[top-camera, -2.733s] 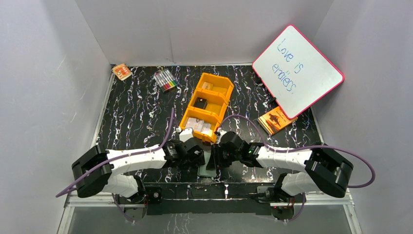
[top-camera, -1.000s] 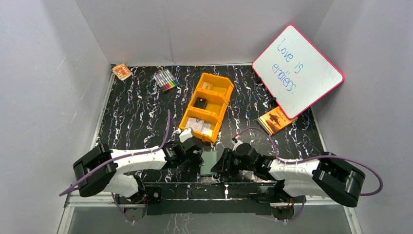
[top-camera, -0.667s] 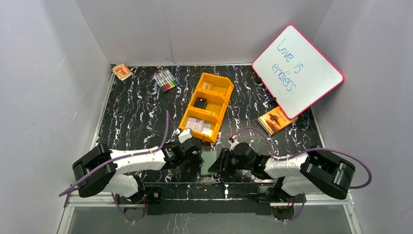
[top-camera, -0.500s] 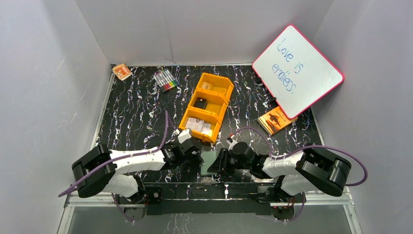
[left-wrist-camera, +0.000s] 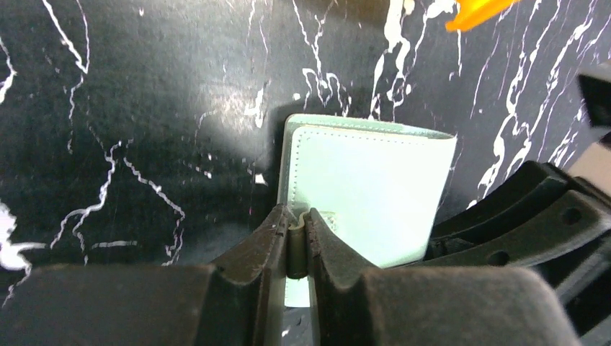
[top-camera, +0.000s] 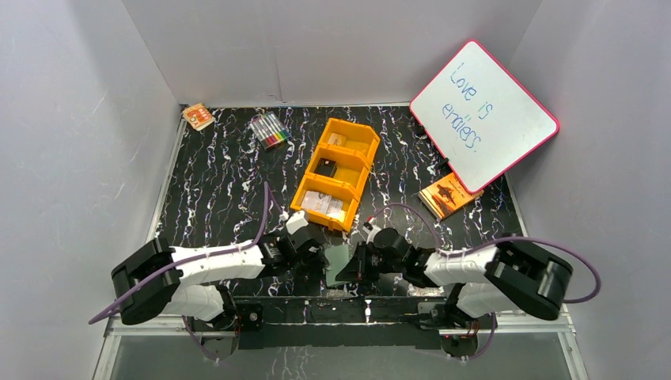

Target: Put the credit cards into the card holder

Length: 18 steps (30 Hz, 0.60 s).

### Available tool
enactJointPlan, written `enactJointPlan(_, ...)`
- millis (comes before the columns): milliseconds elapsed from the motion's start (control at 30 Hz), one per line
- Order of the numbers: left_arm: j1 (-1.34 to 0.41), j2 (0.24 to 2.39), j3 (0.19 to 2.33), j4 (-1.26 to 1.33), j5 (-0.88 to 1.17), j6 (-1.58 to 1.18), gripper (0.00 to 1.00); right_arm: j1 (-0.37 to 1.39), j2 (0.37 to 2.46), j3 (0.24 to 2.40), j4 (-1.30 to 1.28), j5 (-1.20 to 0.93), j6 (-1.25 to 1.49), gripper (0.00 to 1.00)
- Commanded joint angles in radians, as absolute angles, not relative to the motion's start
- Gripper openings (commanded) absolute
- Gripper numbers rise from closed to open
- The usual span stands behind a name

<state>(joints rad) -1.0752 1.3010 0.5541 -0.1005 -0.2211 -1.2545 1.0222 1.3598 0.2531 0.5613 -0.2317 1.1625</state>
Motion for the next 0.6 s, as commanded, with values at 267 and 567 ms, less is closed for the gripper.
enactJointPlan(267,-1.078,0.981,0.995,-0.829,-0.402,-1.173,0.79,1.023,0.87,0.63,-0.281,-0.061,0.698,0.0)
enactJointPlan(567,-1.077,0.868,1.387,-0.741,-0.722,-0.89,0.9,1.027,1.073,1.218,-0.499,0.487,-0.011,0.0)
